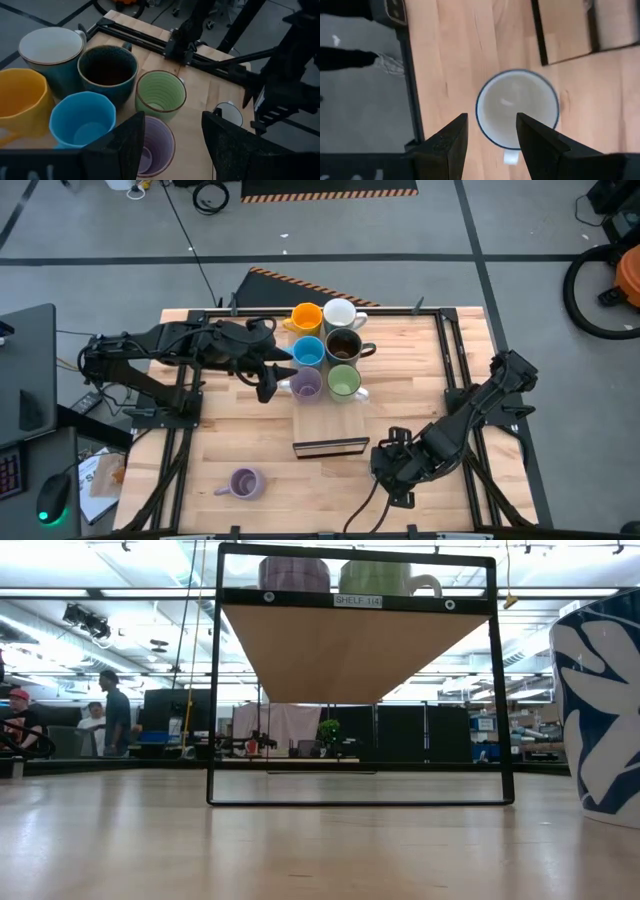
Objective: Place coffee mugs
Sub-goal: Put the blue patterned mug on the shelf
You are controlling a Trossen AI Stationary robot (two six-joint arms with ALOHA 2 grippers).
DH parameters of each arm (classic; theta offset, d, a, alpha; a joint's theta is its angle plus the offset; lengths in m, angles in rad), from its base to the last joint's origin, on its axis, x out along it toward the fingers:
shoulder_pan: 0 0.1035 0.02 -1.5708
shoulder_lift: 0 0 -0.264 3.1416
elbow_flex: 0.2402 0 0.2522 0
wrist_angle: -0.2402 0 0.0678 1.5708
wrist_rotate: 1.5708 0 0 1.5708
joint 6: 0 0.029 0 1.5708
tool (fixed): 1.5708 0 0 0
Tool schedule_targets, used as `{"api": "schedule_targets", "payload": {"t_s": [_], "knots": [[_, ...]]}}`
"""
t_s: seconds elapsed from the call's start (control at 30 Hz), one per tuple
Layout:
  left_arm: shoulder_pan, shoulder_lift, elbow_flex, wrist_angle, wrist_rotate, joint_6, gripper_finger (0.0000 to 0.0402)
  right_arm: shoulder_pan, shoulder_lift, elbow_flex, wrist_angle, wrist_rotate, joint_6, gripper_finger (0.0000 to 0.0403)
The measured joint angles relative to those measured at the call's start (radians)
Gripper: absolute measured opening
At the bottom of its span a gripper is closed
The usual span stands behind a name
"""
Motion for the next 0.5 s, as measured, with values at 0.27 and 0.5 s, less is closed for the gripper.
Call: {"api": "schedule_targets", "payload": {"t_s": [0.27,0.5], "knots": [[0.000,0.000,0.000,0.002,0.000,0.000,0.0204,0.033,0.000,-0.125,0.154,-0.039,-0.047,0.0172],[0.005,-0.008,0.000,0.002,0.000,0.001,0.0204,0.040,0.000,-0.194,0.200,0.010,-0.053,0.0168]]}}
